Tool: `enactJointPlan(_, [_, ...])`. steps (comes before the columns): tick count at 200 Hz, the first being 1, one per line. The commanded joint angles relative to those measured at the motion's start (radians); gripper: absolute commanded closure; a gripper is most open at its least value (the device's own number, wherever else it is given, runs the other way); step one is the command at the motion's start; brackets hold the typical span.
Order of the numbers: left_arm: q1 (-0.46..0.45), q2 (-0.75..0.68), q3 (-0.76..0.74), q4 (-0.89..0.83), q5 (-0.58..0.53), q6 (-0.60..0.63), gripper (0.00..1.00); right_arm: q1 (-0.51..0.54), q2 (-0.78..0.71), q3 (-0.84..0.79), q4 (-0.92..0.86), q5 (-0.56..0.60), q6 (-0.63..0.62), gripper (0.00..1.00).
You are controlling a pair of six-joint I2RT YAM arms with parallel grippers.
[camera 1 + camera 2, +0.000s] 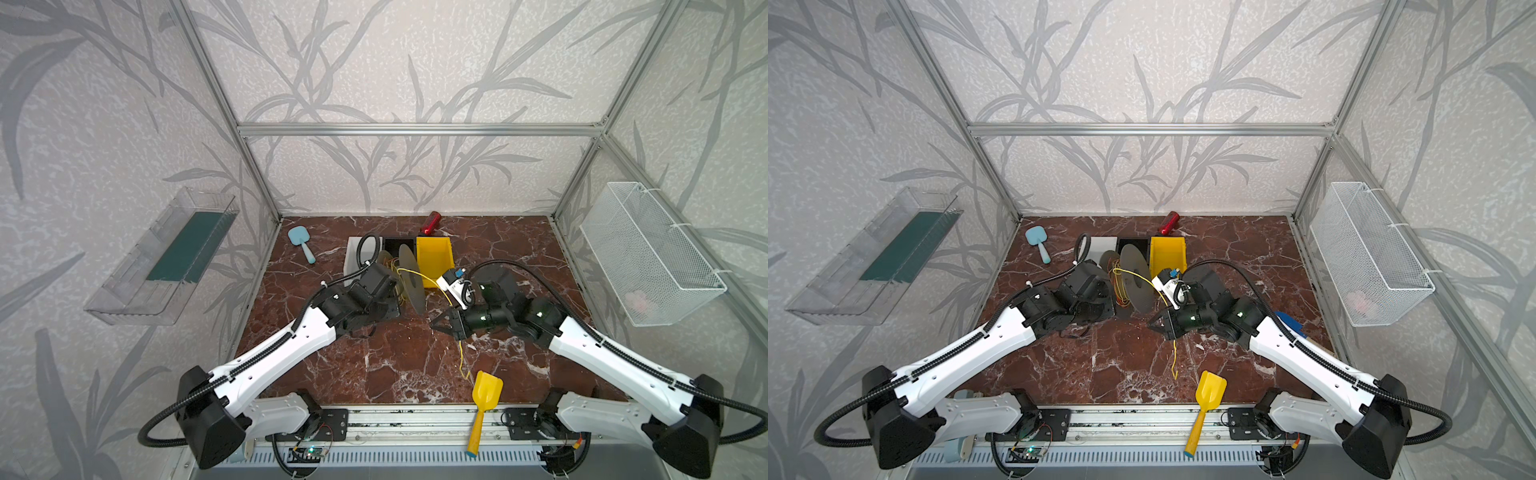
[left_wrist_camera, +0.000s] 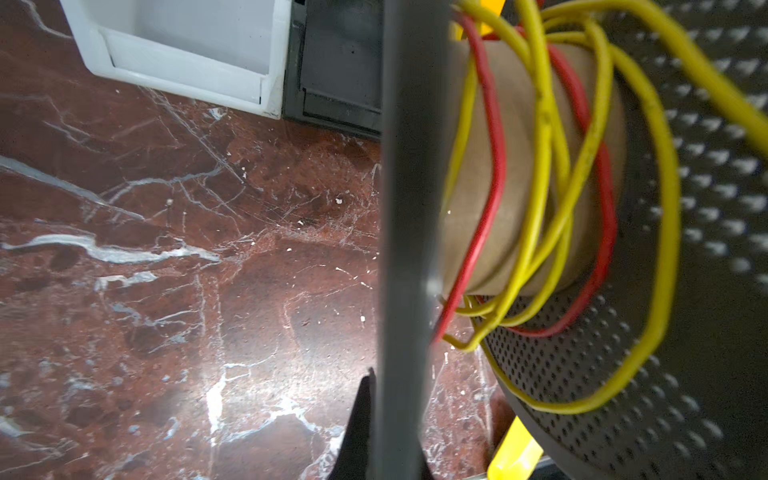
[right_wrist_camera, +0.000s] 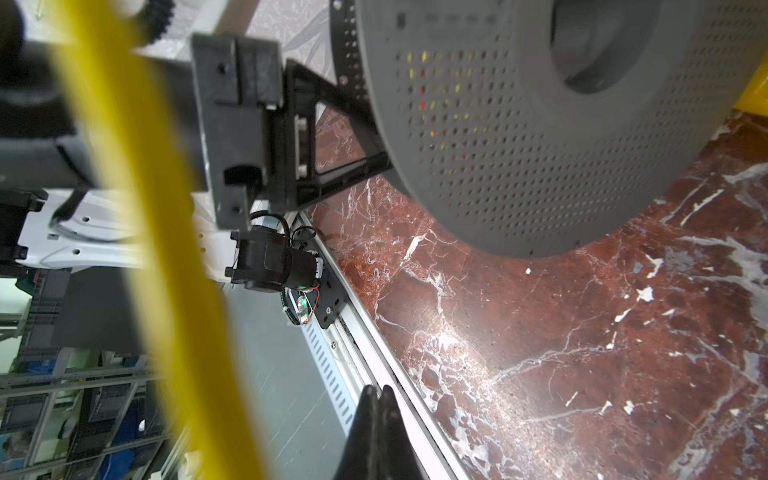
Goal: Wrap the cables
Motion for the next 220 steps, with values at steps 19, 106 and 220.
enactJointPlan(19, [0.188,-0.133,-0.089,0.294,0.245,-0.11,1.0,0.098,-0.066,-0.071,-0.085,0.077,-0.033,1.0])
enactJointPlan(106, [0.501,-0.289,-0.063,0.393,0.682,-0.068,1.0,0.056,-0.056,-0.235,-0.155,0.165,-0.011,1.0])
enactJointPlan(220, [0.455,-0.121,0.17,-0.268,0.463,0.294,1.0,0.017,-0.007,0.079,-0.396,-0.066,-0.193,0.35])
